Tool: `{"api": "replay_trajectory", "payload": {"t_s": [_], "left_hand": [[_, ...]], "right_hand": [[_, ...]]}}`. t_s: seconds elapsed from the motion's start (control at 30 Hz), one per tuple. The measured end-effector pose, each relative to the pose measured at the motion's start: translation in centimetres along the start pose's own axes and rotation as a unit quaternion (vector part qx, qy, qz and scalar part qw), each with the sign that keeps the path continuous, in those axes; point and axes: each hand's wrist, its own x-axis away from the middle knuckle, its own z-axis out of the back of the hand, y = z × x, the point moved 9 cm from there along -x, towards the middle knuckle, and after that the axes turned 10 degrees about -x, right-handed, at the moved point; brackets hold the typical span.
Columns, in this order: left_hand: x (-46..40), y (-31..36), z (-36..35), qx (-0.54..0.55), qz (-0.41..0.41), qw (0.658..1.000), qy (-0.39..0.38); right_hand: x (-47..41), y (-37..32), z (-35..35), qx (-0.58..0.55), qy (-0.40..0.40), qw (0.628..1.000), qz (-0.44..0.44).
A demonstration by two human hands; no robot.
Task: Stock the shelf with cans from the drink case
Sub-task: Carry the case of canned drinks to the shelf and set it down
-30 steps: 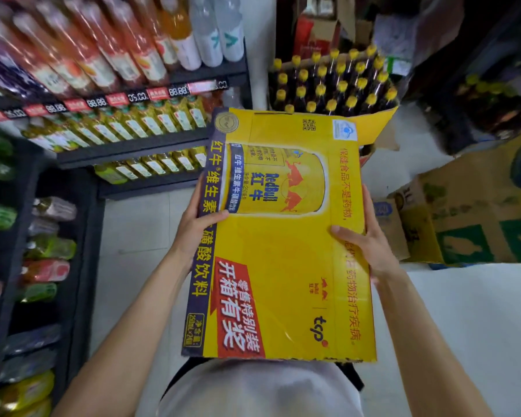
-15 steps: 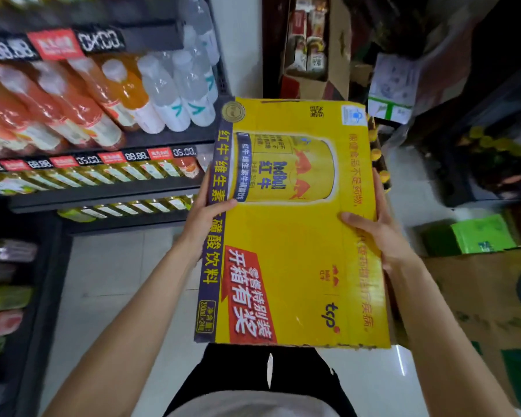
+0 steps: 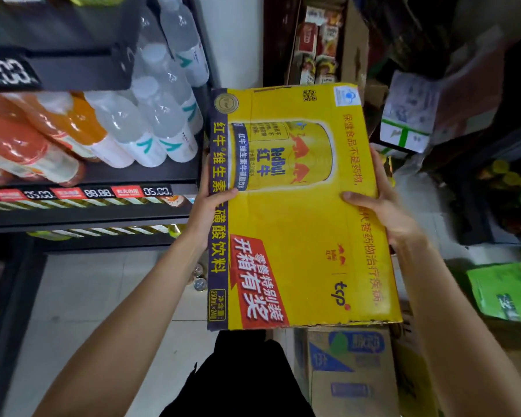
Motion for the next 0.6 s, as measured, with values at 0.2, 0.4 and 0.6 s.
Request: {"api": "replay_trajectory", "payload": {"t_s": [0.2,0.4,0.6], "left_hand": [[-4.1,0.0,-0.9,-0.002,-0.006,1.000,-0.010],[-5.6,-0.6,-1.9,-0.001,0.004,1.000,-0.013],[-5.1,-0.9,-1.9,-0.040,0.021,0.999,-0.015]], "right_hand": [[-3.8,1.1,1.9,-0.009,0.014,1.000,-0.024],[-5.6,1.9,3.0,-0.004,0.002,0.999,-0.035],[-4.9,2.0,3.1,0.014,0.015,0.999,-0.039]]}}
